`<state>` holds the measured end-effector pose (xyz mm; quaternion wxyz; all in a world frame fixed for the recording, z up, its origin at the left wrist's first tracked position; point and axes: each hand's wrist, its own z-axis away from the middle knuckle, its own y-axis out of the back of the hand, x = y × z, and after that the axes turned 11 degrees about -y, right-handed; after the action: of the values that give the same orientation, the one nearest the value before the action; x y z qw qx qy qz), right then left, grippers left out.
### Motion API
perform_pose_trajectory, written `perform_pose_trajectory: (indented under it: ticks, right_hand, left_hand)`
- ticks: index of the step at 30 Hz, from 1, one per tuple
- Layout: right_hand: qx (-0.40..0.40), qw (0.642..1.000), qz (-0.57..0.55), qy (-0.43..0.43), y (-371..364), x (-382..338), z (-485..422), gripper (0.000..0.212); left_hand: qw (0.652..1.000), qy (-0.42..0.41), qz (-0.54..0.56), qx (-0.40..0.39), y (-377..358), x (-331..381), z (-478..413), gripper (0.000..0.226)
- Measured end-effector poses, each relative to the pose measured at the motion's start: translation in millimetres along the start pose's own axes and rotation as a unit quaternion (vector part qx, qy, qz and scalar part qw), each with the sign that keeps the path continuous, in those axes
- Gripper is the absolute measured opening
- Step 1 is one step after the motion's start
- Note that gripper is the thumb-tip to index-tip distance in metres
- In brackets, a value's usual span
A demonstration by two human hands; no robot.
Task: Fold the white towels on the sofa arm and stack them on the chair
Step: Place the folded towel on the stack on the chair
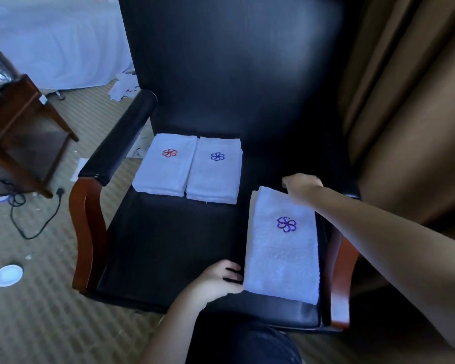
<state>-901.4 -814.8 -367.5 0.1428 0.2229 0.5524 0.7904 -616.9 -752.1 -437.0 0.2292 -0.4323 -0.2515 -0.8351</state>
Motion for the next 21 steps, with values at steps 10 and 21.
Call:
perform_pose_trajectory:
  ticks: [10, 21]
  right_hand:
    - [-0.023, 0.976, -0.162, 0.145, 7, -119, -112, 0.05]
    - [-0.032, 0.987, -0.002, 0.155, 11, -146, -101, 0.033]
  left_hand:
    - [0.921, 0.019, 0.281, 0.269, 102, 18, -130, 0.039]
    - [0.844, 0.064, 0.374, 0.378, 99, 22, -162, 0.023]
